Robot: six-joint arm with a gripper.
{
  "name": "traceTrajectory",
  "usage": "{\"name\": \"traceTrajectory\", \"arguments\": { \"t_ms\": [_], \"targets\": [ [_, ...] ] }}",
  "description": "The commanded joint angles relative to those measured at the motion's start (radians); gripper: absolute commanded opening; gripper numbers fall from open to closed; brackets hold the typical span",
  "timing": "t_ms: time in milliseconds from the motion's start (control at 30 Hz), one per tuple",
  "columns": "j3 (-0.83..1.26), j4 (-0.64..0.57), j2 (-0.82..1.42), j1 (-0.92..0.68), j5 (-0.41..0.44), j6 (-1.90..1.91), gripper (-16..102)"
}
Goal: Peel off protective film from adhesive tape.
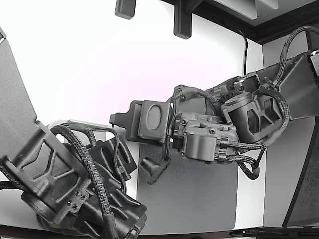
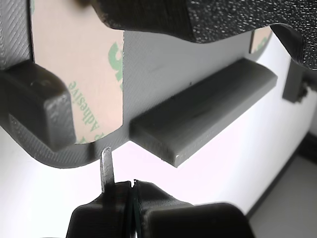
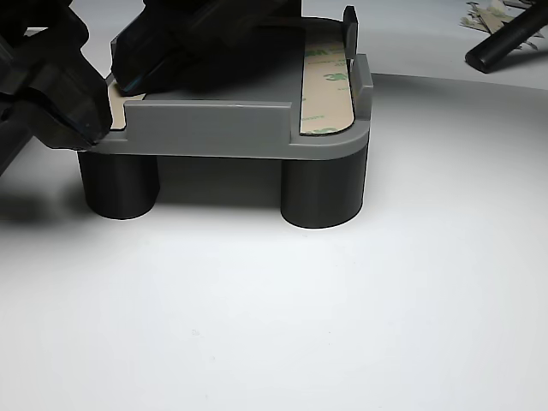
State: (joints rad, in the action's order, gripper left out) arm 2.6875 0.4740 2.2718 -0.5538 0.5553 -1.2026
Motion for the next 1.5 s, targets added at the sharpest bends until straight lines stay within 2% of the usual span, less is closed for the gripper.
{"name": "traceTrajectory", "arguments": {
  "t_ms": [0,1467],
  "targets": [
    [-0.034,-0.008,0.012,0.006,0.003,0.002,-11],
    [-0.054,0.008,-0.023,-0.009,0.017,0.015,-11]
  ]
}}
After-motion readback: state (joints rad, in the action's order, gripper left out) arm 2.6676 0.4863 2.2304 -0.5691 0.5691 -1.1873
